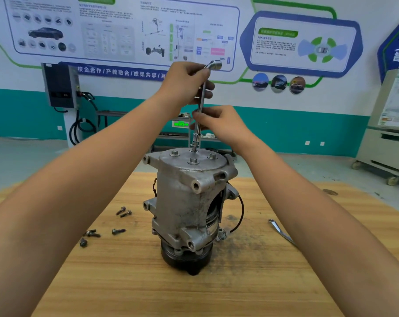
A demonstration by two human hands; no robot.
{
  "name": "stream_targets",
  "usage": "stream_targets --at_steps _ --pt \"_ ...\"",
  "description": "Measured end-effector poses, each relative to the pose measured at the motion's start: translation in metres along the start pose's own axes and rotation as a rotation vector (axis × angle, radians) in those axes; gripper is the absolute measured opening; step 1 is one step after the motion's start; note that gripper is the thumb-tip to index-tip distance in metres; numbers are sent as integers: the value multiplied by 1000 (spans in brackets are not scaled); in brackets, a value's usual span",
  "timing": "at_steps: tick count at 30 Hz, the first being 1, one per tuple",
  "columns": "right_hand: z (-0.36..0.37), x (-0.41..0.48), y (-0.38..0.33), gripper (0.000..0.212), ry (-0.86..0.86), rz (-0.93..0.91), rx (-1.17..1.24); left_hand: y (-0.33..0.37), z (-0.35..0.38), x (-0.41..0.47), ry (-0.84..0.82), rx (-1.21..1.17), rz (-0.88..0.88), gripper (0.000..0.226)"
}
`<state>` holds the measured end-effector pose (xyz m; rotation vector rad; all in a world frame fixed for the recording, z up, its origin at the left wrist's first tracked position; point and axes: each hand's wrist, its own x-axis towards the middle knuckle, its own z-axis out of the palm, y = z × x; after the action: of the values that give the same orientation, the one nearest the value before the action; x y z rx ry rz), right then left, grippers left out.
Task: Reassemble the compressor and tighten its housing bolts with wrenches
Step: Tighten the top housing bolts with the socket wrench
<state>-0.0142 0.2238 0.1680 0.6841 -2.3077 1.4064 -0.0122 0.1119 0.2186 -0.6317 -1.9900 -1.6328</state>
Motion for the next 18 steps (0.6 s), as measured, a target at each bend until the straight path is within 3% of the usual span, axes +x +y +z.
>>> stream_targets --at_steps 9,13,15,18 --pt "-8 -3 -3 23 -156 25 -104 -9 -12 -6 -98 -136 -39 20" --pt "-7 -7 -1 19 -123 -1 -143 -12 -14 -10 -156 -187 -108 22" --pt "-6 -8 1 4 -71 -1 -162 -13 -12 -12 -151 -82 -91 13" --pt "-2 -7 4 16 24 -35 -218 -18 -9 -17 -116 166 -17 6"
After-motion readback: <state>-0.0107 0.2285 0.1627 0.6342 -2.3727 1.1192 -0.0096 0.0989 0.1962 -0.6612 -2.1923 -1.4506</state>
